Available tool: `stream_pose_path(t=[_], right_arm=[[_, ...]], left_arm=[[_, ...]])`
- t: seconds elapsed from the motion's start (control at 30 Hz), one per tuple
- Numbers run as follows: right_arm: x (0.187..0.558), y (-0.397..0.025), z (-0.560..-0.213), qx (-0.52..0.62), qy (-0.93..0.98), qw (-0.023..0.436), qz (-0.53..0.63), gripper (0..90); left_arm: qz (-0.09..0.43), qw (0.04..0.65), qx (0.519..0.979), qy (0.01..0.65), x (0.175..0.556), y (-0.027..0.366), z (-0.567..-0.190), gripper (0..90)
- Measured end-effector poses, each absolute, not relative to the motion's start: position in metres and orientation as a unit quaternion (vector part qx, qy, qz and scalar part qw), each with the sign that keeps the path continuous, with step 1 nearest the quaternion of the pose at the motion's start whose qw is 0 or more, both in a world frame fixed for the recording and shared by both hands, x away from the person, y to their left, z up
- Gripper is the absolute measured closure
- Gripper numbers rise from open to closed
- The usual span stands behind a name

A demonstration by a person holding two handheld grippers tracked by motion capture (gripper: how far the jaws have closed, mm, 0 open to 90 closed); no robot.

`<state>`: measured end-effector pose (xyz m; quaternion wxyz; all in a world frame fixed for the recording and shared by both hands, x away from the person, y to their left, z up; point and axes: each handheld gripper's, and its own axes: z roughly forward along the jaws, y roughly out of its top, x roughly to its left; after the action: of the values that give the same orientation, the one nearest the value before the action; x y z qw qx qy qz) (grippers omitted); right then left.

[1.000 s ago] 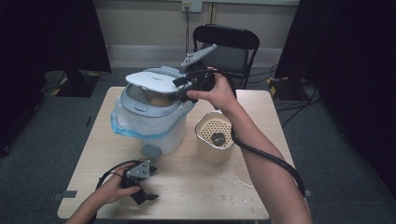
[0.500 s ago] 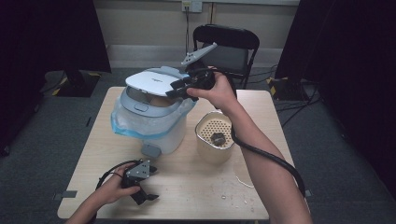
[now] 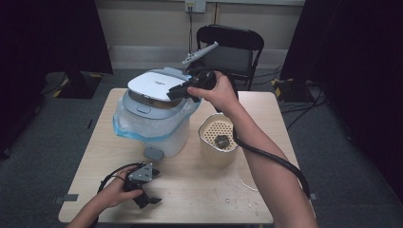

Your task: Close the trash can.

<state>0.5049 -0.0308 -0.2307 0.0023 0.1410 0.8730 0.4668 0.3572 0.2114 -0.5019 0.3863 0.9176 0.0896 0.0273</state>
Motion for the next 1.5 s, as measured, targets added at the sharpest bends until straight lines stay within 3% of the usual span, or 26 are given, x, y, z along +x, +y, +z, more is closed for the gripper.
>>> stream_pose_path(t=[0.37, 1.1, 1.5], right_arm=[[0.507, -0.024, -0.236, 0.149, 0.876, 0.005, 0.46, 83.0], [0.51, -0.003, -0.247, 0.135, 0.889, 0.054, 0.434, 85.5], [0.512, -0.001, -0.251, 0.141, 0.884, 0.05, 0.443, 90.0]], left_arm=[[0.028, 0.387, 0.917, 0.088, 0.357, 0.211, -0.502, 0.0], [0.028, 0.386, 0.918, 0.088, 0.357, 0.212, -0.502, 0.0], [0.028, 0.386, 0.918, 0.088, 0.357, 0.212, -0.502, 0.0]])
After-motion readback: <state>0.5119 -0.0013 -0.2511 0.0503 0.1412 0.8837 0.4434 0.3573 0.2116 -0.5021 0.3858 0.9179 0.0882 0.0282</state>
